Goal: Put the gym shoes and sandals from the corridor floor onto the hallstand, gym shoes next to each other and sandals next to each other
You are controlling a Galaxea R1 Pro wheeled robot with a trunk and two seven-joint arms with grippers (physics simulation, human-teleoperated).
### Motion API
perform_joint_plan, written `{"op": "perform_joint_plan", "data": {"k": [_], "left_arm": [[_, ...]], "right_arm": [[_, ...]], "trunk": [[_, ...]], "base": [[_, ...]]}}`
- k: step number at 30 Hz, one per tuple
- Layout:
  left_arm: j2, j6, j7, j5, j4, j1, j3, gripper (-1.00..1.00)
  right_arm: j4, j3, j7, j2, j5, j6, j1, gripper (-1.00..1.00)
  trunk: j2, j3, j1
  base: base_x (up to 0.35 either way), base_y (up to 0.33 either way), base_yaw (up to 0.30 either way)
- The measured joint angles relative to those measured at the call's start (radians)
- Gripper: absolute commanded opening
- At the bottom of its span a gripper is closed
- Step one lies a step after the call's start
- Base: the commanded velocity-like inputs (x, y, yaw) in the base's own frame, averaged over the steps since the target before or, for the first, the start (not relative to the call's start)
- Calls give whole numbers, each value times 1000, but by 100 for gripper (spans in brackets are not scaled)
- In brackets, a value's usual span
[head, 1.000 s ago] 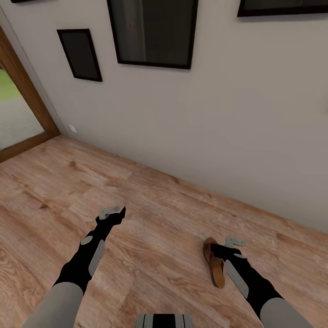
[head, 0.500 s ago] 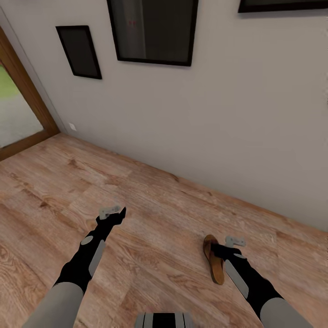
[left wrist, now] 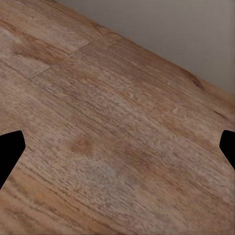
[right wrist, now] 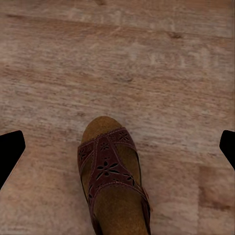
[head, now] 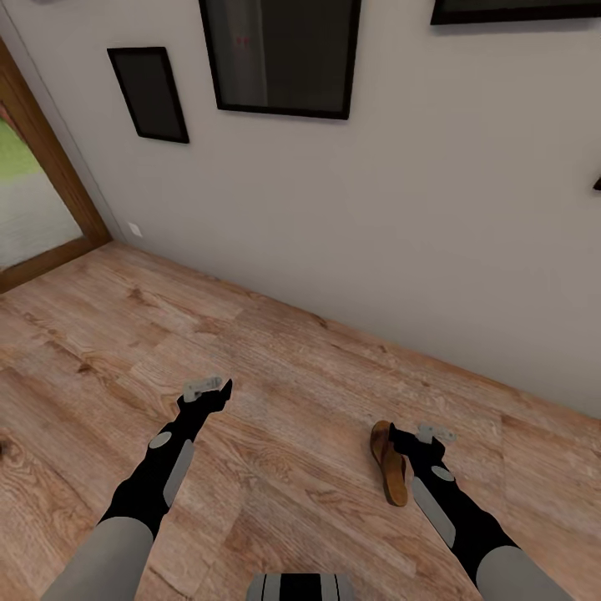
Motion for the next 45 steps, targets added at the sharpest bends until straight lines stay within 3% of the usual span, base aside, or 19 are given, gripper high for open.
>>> {"op": "perform_joint_plan", "data": {"k": [12, 39, 45], "left_arm": [[0, 0, 0, 0, 0, 0, 0, 100], [0, 0, 0, 0, 0, 0, 0, 100], [0, 0, 0, 0, 0, 0, 0, 100]], "right_arm": [[0, 1, -1, 0, 0, -3, 0, 100], [-4, 0, -6, -8, 1, -4, 0, 100], [-3, -1, -6, -10, 0, -4, 0, 100]], "trunk": [[0, -3, 0], [-6, -146, 12], [-6, -149, 12]], "base": [[0, 0, 35], [0, 0, 141], [0, 0, 9]]}}
